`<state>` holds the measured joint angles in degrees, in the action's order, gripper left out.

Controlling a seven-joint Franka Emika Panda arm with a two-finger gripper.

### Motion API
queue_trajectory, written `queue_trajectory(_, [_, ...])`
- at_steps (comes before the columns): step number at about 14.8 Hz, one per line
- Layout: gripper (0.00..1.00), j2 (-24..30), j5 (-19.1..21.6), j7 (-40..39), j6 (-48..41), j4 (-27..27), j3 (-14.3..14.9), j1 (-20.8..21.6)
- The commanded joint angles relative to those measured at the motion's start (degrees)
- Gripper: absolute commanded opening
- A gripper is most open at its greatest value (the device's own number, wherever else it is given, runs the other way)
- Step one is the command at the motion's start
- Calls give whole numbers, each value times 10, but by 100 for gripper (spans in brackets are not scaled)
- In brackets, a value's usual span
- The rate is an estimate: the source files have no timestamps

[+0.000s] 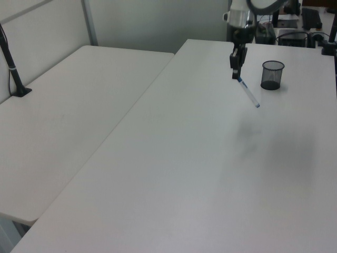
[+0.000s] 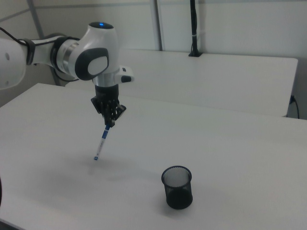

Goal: Remove the marker
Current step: 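Carry the marker away from the cup and lower it onto the table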

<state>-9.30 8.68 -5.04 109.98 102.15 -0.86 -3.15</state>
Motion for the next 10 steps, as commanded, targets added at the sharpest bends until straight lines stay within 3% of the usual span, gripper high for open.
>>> queue_trajectory(1, [0, -41, -9, 35, 56, 10, 2, 32])
queue_trajectory(8, [1, -97, -51, 78, 153, 24, 2, 60])
queue_trajectory(9, [6, -100, -52, 78, 160, 26, 2, 60])
queue_trajectory(10, [39, -101, -51, 79, 171, 26, 2, 58])
